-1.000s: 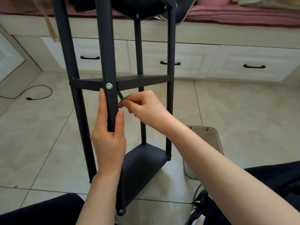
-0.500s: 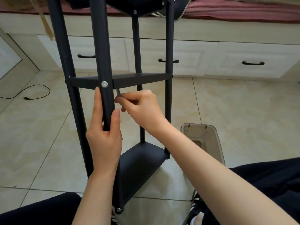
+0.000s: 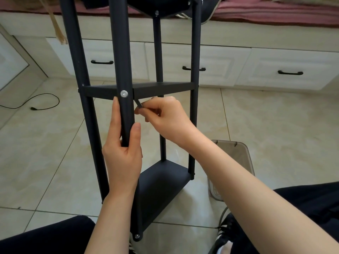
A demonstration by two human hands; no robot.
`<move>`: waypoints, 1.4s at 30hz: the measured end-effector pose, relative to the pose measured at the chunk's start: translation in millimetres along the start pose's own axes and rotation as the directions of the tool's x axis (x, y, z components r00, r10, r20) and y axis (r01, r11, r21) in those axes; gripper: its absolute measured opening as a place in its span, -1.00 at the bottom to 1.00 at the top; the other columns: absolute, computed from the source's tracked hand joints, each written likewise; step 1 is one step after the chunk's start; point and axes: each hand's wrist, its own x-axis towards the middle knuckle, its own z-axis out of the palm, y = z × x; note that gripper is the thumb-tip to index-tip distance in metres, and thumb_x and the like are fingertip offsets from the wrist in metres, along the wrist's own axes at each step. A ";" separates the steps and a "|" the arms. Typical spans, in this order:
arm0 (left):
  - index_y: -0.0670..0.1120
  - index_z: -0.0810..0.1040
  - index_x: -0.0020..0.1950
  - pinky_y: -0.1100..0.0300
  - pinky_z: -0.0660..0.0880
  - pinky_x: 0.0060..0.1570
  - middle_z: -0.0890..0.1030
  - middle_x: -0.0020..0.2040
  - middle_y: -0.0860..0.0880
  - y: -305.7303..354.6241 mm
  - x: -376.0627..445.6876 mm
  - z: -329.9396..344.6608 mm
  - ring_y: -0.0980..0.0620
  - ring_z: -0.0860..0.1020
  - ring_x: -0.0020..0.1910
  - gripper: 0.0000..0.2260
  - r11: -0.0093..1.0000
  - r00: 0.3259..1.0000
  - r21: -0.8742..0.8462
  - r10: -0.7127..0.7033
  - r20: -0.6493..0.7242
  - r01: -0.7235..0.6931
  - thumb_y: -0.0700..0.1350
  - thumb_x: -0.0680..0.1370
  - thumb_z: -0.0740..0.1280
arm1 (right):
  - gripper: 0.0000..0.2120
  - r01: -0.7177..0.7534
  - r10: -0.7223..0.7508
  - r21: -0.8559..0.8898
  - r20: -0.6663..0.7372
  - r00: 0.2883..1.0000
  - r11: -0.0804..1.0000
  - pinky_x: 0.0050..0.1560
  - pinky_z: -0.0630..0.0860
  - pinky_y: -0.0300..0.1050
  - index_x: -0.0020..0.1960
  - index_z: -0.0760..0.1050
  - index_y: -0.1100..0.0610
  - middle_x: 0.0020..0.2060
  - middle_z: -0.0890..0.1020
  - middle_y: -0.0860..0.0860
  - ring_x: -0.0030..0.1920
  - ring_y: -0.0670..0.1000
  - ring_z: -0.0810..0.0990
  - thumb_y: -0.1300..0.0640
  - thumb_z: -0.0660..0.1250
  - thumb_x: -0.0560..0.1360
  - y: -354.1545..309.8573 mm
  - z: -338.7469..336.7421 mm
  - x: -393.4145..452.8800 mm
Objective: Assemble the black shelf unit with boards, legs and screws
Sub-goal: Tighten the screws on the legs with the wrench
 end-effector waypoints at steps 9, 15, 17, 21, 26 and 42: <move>0.25 0.18 0.58 0.15 0.51 -0.38 0.61 0.19 -0.12 0.1 -0.7 -0.5 0.00 0.50 -0.38 -0.50 1.000 1.000 0.027 0.008 0.020 -0.009 0.12 0.65 0.22 | -0.83 -0.042 0.041 0.179 0.010 0.999 0.983 -0.14 0.52 0.06 -0.01 0.65 0.28 -0.24 0.61 0.28 -0.24 0.21 0.51 0.25 0.30 0.59 1.0 8.4 0.6; 0.22 0.19 0.59 -0.03 0.65 -0.07 0.50 0.40 0.25 5.4 5.3 4.1 -0.21 0.66 -0.01 -0.50 0.997 0.999 0.073 0.040 -0.008 -0.040 0.09 0.66 0.22 | -0.83 -0.003 0.024 0.161 -0.128 0.992 0.987 -0.01 0.58 -0.13 0.06 0.67 0.23 -0.21 0.62 -0.12 -0.19 -0.15 0.59 0.27 0.31 0.58 7.7 14.4 -0.8; 0.14 0.19 0.61 0.12 0.63 -0.04 0.40 0.37 0.49 3.9 8.4 6.5 -0.09 0.66 0.02 -0.50 0.988 0.997 0.131 0.082 -0.010 -0.080 0.04 0.67 0.23 | -0.84 0.017 0.006 0.132 -0.173 0.985 0.991 -0.02 0.58 -0.09 0.06 0.67 0.21 -0.21 0.62 -0.12 -0.19 -0.14 0.58 0.26 0.32 0.58 9.0 16.9 0.6; 0.10 0.19 0.61 0.49 0.44 -0.18 0.51 0.26 0.41 -9.8 16.0 0.8 0.27 0.56 -0.18 -0.48 0.975 0.992 0.185 0.129 -0.012 -0.125 -0.02 0.67 0.24 | -0.83 0.018 -0.012 0.034 -0.153 0.988 0.999 -0.03 0.57 -0.14 0.02 0.67 0.19 -0.17 0.69 -0.03 -0.17 -0.11 0.60 0.22 0.29 0.59 10.4 20.0 2.7; 0.13 0.16 0.61 0.54 0.35 -0.25 0.53 -0.11 0.12 -18.5 19.9 -7.9 0.32 0.48 -0.29 -0.47 0.963 0.991 0.235 0.137 0.001 -0.133 -0.02 0.66 0.24 | -0.78 -0.133 0.136 0.086 -0.039 0.990 0.987 -0.26 0.49 -0.19 -0.12 0.59 0.08 -0.40 0.58 -0.09 -0.37 -0.17 0.51 0.18 0.21 0.62 7.0 18.1 2.5; 0.04 0.20 0.62 0.43 0.37 -0.26 0.57 -0.06 0.13 -16.1 35.3 -0.7 0.16 0.46 -0.35 -0.48 0.966 0.992 0.225 0.124 0.013 -0.123 -0.05 0.67 0.24 | -0.84 -0.272 0.282 0.320 0.017 0.959 0.908 -0.28 0.41 -0.20 -0.11 0.68 0.12 -0.48 0.46 -0.13 -0.36 -0.08 0.43 0.16 0.33 0.56 -2.7 1.7 7.3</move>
